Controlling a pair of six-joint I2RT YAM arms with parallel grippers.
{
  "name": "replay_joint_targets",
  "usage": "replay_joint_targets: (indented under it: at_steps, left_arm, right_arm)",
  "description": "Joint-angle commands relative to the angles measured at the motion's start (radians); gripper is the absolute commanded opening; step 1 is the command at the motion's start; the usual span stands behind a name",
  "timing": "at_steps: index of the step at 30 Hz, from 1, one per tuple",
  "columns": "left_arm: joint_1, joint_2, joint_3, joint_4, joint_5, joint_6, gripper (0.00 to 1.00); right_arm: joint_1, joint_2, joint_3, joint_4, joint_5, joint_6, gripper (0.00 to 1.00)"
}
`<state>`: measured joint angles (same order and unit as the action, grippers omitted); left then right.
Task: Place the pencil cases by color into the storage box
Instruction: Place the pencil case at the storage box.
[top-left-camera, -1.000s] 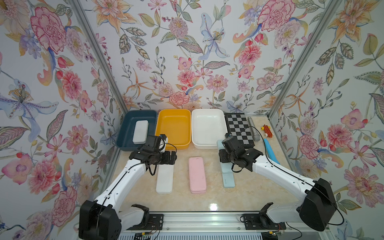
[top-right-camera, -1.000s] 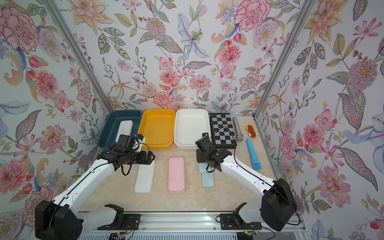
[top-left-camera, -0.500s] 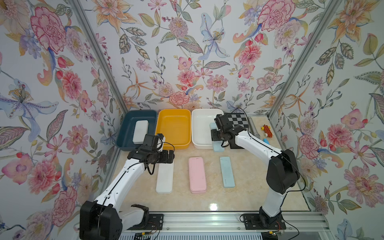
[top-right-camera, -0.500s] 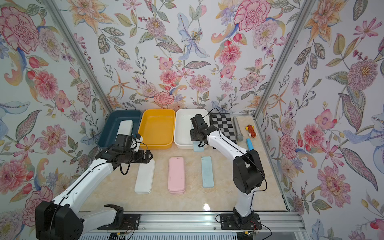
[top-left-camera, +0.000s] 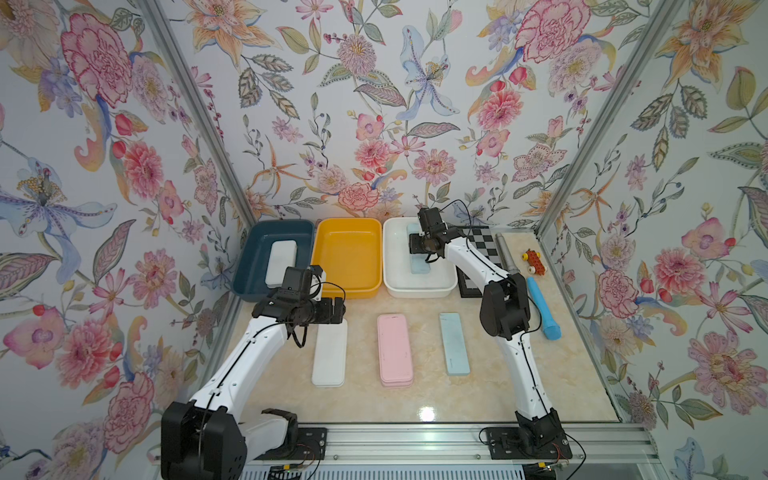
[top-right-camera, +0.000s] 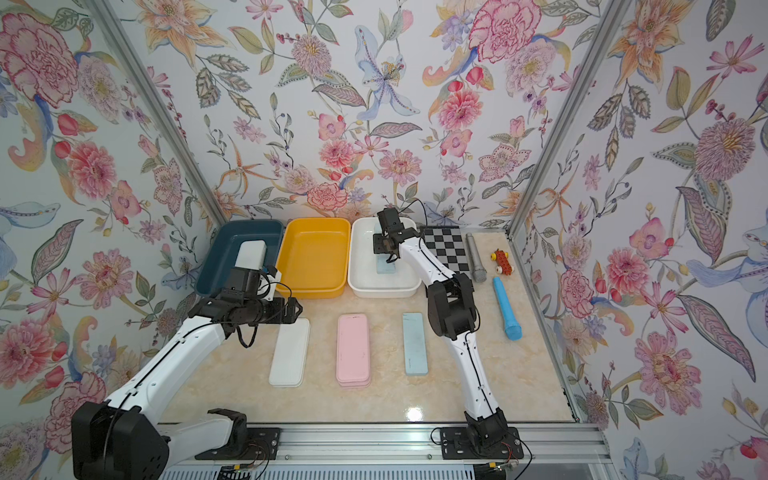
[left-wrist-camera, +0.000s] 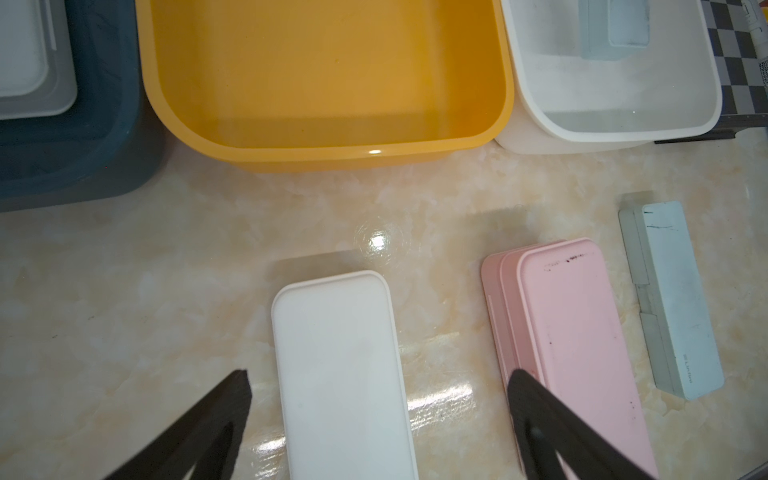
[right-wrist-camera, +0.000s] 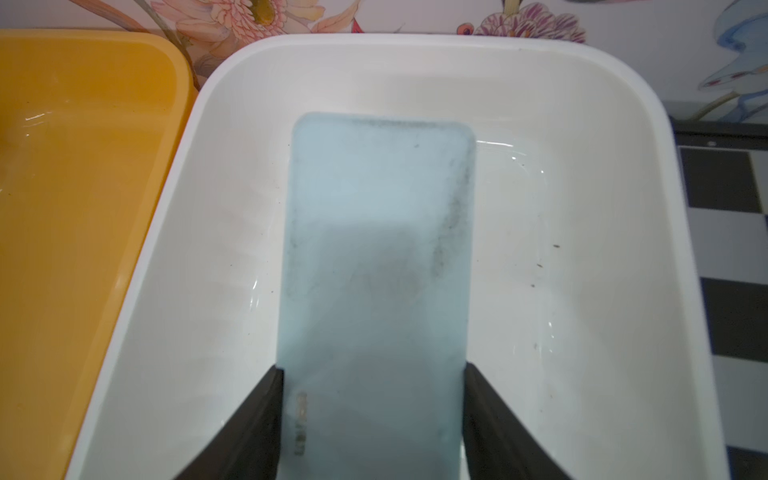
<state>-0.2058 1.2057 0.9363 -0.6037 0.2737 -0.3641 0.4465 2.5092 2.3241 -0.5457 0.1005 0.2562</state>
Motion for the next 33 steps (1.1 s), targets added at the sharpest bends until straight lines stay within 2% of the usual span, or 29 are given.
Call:
replay_joint_targets:
  at_steps: [1, 15, 19, 21, 23, 25, 33]
  left_arm:
    - [0.013, -0.006, -0.001, 0.018, -0.014, 0.010, 0.98]
    - [0.046, 0.021, 0.001, 0.028, 0.024, 0.004, 0.98]
    - [0.047, 0.027, 0.001, 0.029, 0.033, 0.005, 0.98]
    - [0.046, 0.025, 0.000, 0.030, 0.030, 0.005, 0.98]
    - [0.048, 0.027, 0.001, 0.029, 0.030, 0.005, 0.98]
    - [0.048, 0.030, 0.001, 0.029, 0.035, 0.005, 0.98]
    - [0.052, 0.029, -0.001, 0.031, 0.037, 0.007, 0.98]
  right_arm:
    - [-0.012, 0.065, 0.090, -0.046, -0.022, -0.014, 0.46]
    - [-0.022, 0.143, 0.106, -0.061, -0.034, -0.005, 0.48]
    - [-0.022, 0.149, 0.101, -0.060, -0.038, 0.001, 0.62]
    - [-0.022, 0.152, 0.101, -0.059, -0.037, 0.005, 0.73]
    - [-0.023, 0.154, 0.101, -0.056, -0.042, 0.006, 0.76]
    - [-0.022, 0.155, 0.101, -0.060, -0.041, 0.010, 0.84]
    - [-0.019, 0.136, 0.091, -0.025, -0.046, 0.005, 0.92]
